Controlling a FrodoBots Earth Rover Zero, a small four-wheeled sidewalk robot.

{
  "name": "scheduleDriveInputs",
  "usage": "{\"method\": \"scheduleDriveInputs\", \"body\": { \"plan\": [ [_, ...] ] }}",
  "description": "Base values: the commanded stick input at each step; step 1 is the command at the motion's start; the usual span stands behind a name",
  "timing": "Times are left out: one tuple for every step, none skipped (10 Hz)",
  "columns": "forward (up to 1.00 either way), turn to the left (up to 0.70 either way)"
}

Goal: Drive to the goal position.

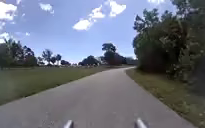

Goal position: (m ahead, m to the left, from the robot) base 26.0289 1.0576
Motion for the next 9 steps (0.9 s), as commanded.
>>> {"method": "scheduleDriveInputs", "body": {
  "plan": [
    [0.50,0.00],
    [0.50,0.00],
    [0.50,0.00],
    [0.50,0.00],
    [0.50,0.00],
    [0.50,0.00],
    [0.50,0.00],
    [0.50,0.00],
    [0.50,0.00]
  ]
}}
